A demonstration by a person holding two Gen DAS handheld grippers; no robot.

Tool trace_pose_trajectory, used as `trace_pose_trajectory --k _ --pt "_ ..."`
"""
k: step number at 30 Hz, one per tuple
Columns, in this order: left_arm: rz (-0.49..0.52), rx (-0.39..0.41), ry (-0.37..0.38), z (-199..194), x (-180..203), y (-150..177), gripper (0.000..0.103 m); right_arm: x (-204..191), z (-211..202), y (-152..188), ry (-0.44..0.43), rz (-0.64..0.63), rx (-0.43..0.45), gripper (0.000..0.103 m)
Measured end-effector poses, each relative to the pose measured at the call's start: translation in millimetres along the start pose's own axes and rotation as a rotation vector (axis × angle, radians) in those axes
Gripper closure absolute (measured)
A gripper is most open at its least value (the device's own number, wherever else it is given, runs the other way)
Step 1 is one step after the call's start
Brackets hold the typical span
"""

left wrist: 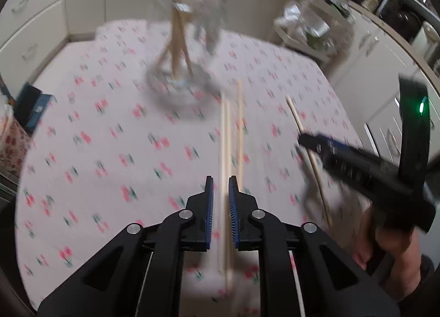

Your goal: Organize utensils

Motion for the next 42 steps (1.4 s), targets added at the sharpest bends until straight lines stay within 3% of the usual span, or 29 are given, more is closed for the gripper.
trace_pose_trajectory --k 6,12,19,23,24,25,26,27,29,34,36,38,42 --pt "0.047 0.002 -0.015 18 5 -30 0.087 1 5 -2 -0.007 0.004 0.001 0.07" --pt "0.088 -0.035 -0.059 43 8 -35 0.087 0 6 -1 -0.009 -0.008 0.009 0.068" --pt "0.151 -0.025 -0.106 52 17 -41 0.084 0 7 -3 -0.015 -0.011 0.008 0.068" --pt "0.161 -0.04 -0.098 56 20 -48 0.084 3 7 -4 -0.024 0.001 0.008 0.068" --pt "0.168 -0.042 -0.097 58 21 -50 0.087 4 7 -5 -0.026 -0.001 0.008 0.068" --pt "0.176 -0.048 -0.096 60 22 -51 0.098 4 7 -5 -0.027 -0.007 0.007 0.068" --pt "0.177 -0.052 -0.094 61 22 -51 0.098 4 7 -4 -0.027 -0.011 0.005 0.074" --pt "0.166 -0.053 -0.089 60 20 -51 0.098 5 7 -4 -0.042 -0.011 -0.002 0.087" --pt "0.138 -0.047 -0.091 55 14 -49 0.098 9 6 -4 -0.082 0.018 -0.019 0.092" --pt "0.131 -0.066 -0.071 50 7 -43 0.098 18 7 -9 -0.103 0.07 -0.033 0.092" --pt "0.128 -0.066 -0.072 51 6 -45 0.098 17 7 -13 -0.093 0.071 -0.026 0.076" --pt "0.125 -0.064 -0.069 53 7 -50 0.097 14 9 -16 -0.081 0.058 -0.026 0.074" --pt "0.122 -0.055 -0.076 56 9 -57 0.078 6 16 -25 -0.035 0.005 -0.022 0.074"
Point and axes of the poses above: each gripper's, at about its wrist camera, not at the fingertips, and z roughly the way its jaws point, x to its right, y to its underside, the point moved 5 cm from there along z, roughly the way its jaws point, and after that the axes turned 2 degrees about y, right-handed, at the moved point
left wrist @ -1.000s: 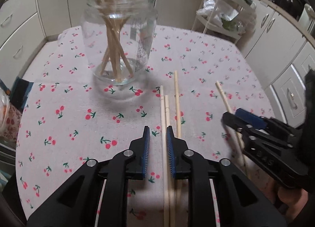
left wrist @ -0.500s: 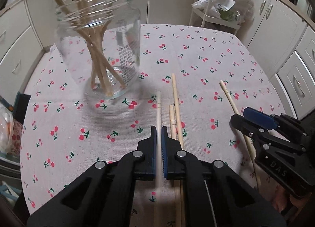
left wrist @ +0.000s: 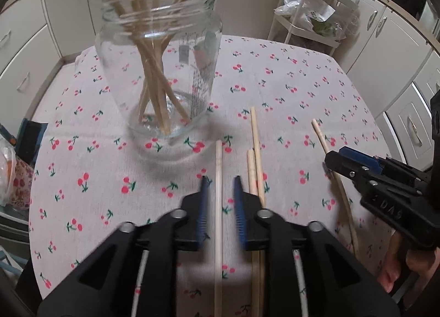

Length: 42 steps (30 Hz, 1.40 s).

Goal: Organize utensils
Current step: 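Grasp a wooden stick with the right gripper, then raise both held sticks upright over the glass jar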

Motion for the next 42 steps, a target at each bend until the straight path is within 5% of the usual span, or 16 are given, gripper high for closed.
trace_pose_trajectory --k 4,6,8,15,20,23,29,42 --pt "0.01 0.003 -0.011 4 1 -1 0.079 -13 6 -2 0.077 -0.102 0.015 0.075" --pt "0.032 0.006 -0.034 5 1 -1 0.098 -21 6 0 0.099 -0.157 0.027 0.09" --pt "0.035 0.007 -0.021 4 1 0 0.098 -22 4 2 0.076 -0.15 0.021 0.097" --pt "-0.027 0.116 0.055 -39 -17 5 0.098 5 -21 1 -0.308 0.201 0.058 0.097" --pt "-0.059 0.37 0.114 -114 -32 -4 0.098 9 -81 -6 -0.445 0.326 0.32 0.097" --pt "-0.076 0.549 0.095 -163 -37 -21 0.098 1 -121 -13 -0.409 0.325 0.479 0.097" --pt "-0.12 0.77 0.088 -215 -41 -61 0.098 -20 -181 -32 -0.338 0.303 0.727 0.097" --pt "-0.275 0.97 0.092 -226 -64 -141 0.098 -19 -204 -59 -0.289 0.305 0.87 0.097"
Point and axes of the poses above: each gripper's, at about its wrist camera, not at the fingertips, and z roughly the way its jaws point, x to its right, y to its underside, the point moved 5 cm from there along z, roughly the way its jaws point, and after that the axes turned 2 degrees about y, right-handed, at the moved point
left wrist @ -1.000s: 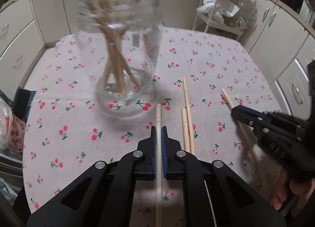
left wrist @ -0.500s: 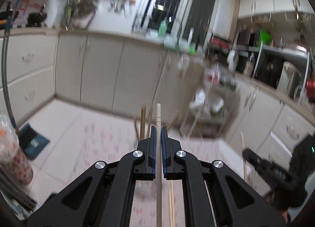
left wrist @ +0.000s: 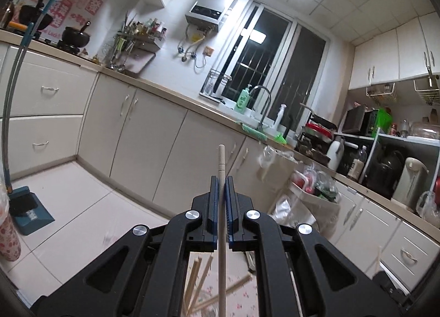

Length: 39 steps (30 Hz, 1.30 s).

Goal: Organize utensils
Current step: 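Raise both held sticks upright over the glass jar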

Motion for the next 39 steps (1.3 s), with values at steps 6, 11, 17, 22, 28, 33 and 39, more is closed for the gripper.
trace_pose_trajectory --k 6,11,17,22,28,33,39 --pt "0.009 0.034 -0.031 25 3 8 0.098 2 8 4 0.008 -0.004 0.004 0.097" --pt "0.042 0.052 -0.055 36 4 22 0.098 5 16 12 0.013 -0.005 -0.013 0.097" --pt "0.071 0.034 -0.079 49 0 42 0.098 10 26 21 0.023 -0.001 -0.034 0.097" --pt "0.079 0.015 -0.103 59 -7 59 0.098 12 31 29 0.031 -0.001 -0.051 0.097" --pt "0.111 -0.01 -0.111 56 -10 81 0.098 16 35 35 0.037 0.0 -0.064 0.097" --pt "0.154 -0.034 -0.115 47 -10 98 0.098 17 37 37 0.039 0.001 -0.07 0.097" --pt "0.197 -0.059 -0.123 33 -13 105 0.098 18 39 41 0.038 0.002 -0.076 0.097"
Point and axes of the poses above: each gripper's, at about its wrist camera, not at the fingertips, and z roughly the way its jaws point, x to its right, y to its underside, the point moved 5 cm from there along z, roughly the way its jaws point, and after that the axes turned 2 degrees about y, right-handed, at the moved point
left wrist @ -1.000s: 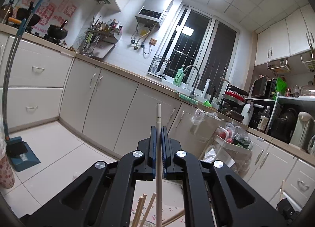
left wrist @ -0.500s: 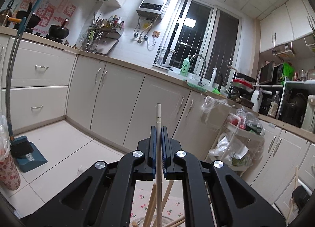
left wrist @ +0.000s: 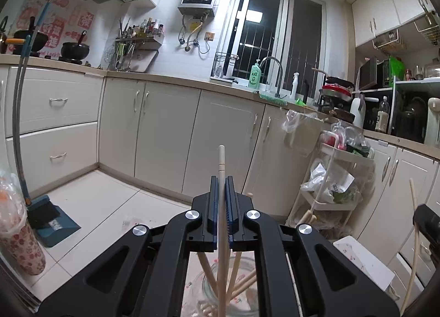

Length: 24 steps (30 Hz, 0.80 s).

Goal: Organize utensils
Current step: 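Raise both held sticks upright over the glass jar, then lower the stick into the glass jar and open the left gripper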

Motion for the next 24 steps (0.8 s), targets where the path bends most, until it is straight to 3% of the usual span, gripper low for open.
trace_pose_trajectory --k 8,14,16,21,24 --pt "0.077 -0.031 0.002 -19 3 1 0.096 -10 -1 2 -0.011 -0.014 0.006 0.097" --pt "0.128 -0.035 0.023 -45 -2 -7 0.077 -24 -1 -3 -0.02 -0.018 0.032 0.097" --pt "0.129 -0.011 0.009 -58 -9 -12 0.057 -30 0 -8 -0.024 -0.015 0.054 0.097" --pt "0.068 -0.017 -0.009 -74 -39 -20 0.054 -49 14 -14 -0.051 -0.019 0.073 0.097" --pt "0.012 -0.112 0.039 -70 -49 -10 0.054 -57 21 -15 -0.059 -0.015 0.075 0.097"
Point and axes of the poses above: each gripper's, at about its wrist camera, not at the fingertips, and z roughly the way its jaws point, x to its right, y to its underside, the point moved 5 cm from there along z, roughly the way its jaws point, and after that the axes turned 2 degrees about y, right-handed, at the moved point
